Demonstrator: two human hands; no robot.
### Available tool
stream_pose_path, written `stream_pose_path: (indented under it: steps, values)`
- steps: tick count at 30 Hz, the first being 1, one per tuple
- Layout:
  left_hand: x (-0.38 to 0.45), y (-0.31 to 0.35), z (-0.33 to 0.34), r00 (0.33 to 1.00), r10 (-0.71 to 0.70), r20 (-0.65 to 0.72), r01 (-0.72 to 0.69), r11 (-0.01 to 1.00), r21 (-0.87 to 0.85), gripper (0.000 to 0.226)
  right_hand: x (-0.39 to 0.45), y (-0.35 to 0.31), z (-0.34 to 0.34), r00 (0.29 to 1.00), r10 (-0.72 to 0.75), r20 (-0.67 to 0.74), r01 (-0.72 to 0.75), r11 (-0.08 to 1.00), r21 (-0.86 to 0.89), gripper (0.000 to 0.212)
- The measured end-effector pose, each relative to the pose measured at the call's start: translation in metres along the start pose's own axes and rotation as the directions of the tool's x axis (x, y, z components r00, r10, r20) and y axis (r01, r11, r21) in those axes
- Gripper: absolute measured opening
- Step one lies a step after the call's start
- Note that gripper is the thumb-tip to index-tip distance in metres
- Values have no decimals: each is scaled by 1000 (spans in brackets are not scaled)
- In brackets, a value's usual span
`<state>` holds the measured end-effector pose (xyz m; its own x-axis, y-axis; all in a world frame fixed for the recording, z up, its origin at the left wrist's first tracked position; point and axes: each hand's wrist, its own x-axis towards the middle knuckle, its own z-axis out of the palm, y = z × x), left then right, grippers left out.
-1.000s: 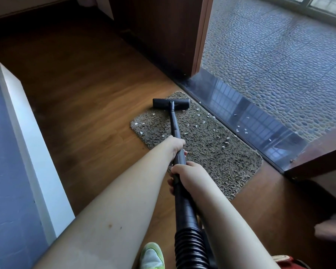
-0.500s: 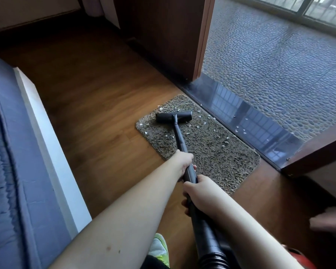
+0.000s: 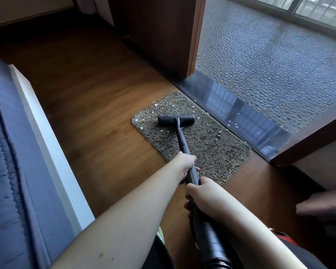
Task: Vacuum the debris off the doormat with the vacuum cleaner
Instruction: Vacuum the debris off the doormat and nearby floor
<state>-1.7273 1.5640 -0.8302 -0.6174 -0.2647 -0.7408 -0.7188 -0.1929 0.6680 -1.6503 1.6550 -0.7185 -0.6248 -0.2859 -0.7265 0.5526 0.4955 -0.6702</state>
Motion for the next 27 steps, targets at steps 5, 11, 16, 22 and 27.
stream_pose_path:
  steps: [5,11,16,22,27]
  values:
    - [5,-2,11,1000,-7,13,7,999,46,39,-1,3,-10,997,74,36,-75,997,26,5]
    - [22,6,16,1000,-3,17,3,1000,6,49,14,-3,-17,996,85,1,-85,996,19,1]
    - [42,18,11,1000,20,20,-20,1000,-3,40,40,-14,-13,996,88,-8,-88,996,6,5]
    - [45,31,4,999,32,27,-31,999,-18,21,52,-28,-15,994,82,-70,-77,994,78,13]
    - [29,28,12,999,31,17,-31,999,-29,23,31,-26,-21,995,80,-58,-76,995,60,11]
